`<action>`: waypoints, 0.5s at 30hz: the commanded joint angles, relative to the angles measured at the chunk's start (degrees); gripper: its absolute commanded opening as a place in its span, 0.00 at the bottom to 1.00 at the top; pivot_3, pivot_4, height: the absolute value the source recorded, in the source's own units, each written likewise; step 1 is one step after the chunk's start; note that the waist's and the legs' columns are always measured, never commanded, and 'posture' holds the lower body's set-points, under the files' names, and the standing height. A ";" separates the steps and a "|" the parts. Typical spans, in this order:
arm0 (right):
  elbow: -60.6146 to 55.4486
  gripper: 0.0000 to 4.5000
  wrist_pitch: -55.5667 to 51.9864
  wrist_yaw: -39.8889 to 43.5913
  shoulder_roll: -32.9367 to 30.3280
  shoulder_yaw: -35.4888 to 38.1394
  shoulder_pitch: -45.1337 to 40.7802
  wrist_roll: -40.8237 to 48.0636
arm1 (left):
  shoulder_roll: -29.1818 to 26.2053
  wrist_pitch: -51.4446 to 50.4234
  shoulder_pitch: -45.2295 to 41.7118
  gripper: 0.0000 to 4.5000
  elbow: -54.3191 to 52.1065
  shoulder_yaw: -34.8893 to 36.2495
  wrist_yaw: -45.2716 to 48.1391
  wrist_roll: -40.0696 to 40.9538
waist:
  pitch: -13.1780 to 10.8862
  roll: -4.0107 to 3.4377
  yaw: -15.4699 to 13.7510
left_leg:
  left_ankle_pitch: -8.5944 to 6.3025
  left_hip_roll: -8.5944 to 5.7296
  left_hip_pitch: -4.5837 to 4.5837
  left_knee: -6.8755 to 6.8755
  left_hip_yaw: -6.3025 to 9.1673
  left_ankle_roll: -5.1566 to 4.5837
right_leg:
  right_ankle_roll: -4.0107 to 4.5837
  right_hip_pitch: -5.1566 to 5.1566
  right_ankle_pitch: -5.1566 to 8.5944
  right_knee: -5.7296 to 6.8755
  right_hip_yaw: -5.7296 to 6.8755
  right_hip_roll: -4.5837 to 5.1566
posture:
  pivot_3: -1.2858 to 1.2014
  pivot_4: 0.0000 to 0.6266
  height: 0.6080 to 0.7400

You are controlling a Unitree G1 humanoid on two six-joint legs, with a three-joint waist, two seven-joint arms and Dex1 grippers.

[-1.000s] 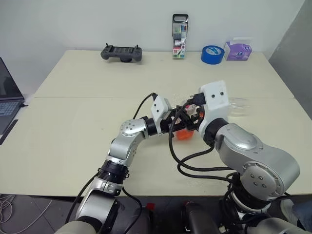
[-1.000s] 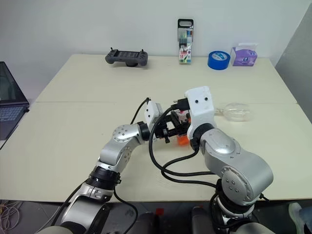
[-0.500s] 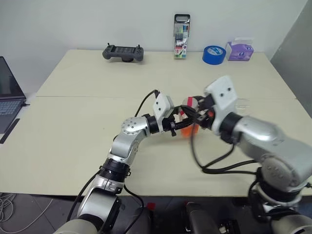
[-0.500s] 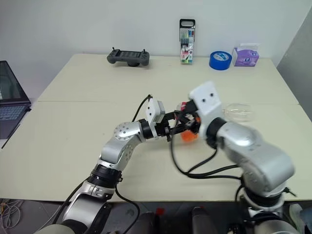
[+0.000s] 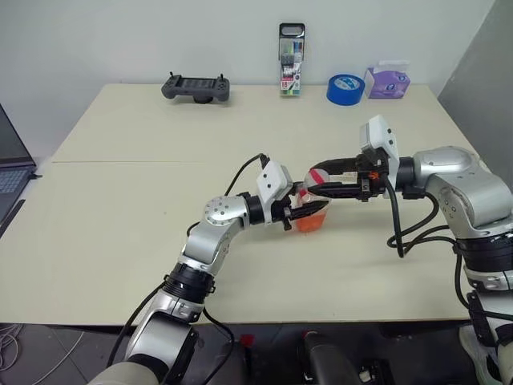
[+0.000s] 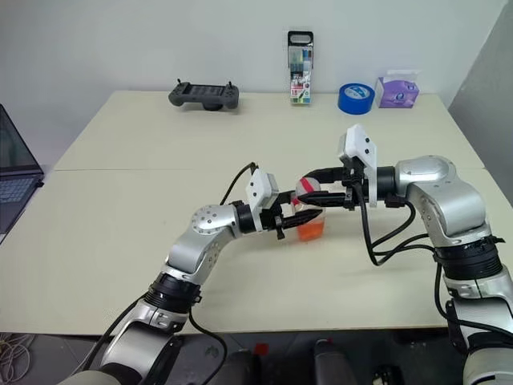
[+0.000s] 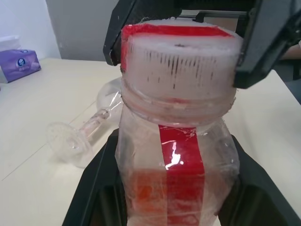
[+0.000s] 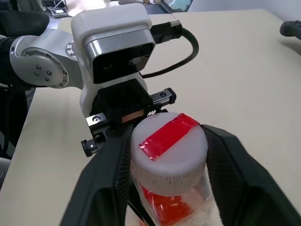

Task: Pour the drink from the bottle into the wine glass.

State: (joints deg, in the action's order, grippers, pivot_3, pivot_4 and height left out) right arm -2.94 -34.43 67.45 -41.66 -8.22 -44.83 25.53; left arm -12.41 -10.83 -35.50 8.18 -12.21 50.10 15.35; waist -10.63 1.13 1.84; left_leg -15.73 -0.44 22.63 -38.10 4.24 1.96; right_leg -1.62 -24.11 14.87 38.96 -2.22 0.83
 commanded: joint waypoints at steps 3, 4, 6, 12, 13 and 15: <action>-2.73 0.95 -0.03 -1.71 -1.48 2.10 0.04 -0.90 | -0.12 0.80 -0.85 0.41 -2.88 2.79 -0.84 1.24 | 0.00 0.00 -0.17 | 0.00 -0.07 0.00 -0.01 -0.03 0.00 | 0.00 0.01 0.00 -0.02 -0.01 0.17 | 0.52 0.24 1.00; -2.99 1.00 0.33 -2.79 -1.27 2.64 0.10 -1.18 | -0.01 0.90 -1.12 0.41 -2.47 2.89 -0.68 1.19 | 0.00 0.00 -0.24 | 0.00 -0.10 0.01 -0.02 -0.03 0.01 | 0.00 0.01 0.00 -0.01 0.00 0.19 | 0.52 0.24 1.00; -4.31 1.00 -0.89 -5.76 -0.71 4.33 0.35 -0.78 | 0.21 1.16 -1.65 0.41 -1.69 3.05 -0.31 1.06 | 0.00 0.00 -0.30 | 0.01 -0.12 0.03 -0.05 -0.02 0.01 | 0.00 0.02 0.00 -0.02 0.01 0.20 | 0.52 0.24 1.00; -18.26 1.00 -10.88 -15.75 0.79 9.81 5.62 4.31 | 0.67 1.73 -2.16 0.41 -0.56 3.15 0.43 0.74 | 0.00 0.00 -0.36 | 0.01 -0.12 0.07 -0.05 0.03 0.02 | 0.00 0.01 0.00 -0.03 0.04 0.22 | 0.52 0.24 1.00; -21.42 1.00 -13.20 -17.79 1.39 10.83 6.85 5.84 | 0.70 1.80 -2.14 0.41 -0.51 3.14 0.51 0.73 | 0.00 0.00 -0.34 | 0.01 -0.11 0.08 -0.04 0.04 0.02 | 0.00 0.00 0.00 -0.01 0.04 0.22 | 0.52 0.24 1.00; -26.96 1.00 -16.88 -20.54 1.92 12.09 9.20 8.61 | 0.74 1.75 -2.02 0.41 -0.61 3.14 0.70 0.75 | 0.00 0.00 -0.35 | 0.01 -0.10 0.08 -0.04 0.06 0.02 | 0.00 0.00 0.00 0.00 0.02 0.21 | 0.52 0.24 1.00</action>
State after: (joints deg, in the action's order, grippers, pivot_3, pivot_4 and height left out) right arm -24.81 -48.92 49.24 -39.67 1.25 -35.78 31.37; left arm -11.99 -10.63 -36.07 9.29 -9.55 50.66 15.43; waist -10.63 1.13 1.49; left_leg -15.72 -0.53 22.72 -38.15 4.33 1.98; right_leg -1.63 -24.10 14.87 38.96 -2.19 1.03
